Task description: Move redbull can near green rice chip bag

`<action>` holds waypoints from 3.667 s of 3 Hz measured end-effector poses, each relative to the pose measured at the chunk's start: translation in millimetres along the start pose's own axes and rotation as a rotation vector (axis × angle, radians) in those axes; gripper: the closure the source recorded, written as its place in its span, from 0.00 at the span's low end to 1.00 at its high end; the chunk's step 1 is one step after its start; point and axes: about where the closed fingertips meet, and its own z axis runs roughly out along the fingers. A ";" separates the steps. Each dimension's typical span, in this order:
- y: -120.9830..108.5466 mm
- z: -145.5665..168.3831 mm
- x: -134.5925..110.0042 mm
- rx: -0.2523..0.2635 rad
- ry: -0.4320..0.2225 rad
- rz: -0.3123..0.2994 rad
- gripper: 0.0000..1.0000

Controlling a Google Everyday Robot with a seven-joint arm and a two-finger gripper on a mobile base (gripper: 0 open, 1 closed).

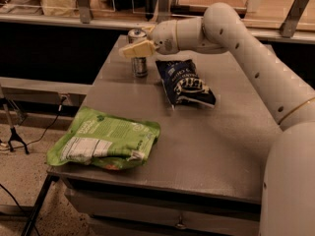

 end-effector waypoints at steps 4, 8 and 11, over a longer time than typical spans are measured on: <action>4.0 9.4 -0.5 -0.016 -0.001 0.000 1.00; 138.4 -29.1 -57.1 -0.092 -0.121 -0.043 1.00; 180.1 -17.1 -9.5 -0.162 -0.100 -0.046 0.53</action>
Offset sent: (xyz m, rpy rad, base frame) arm -0.0007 0.0034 -0.0006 0.0004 0.0013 0.0054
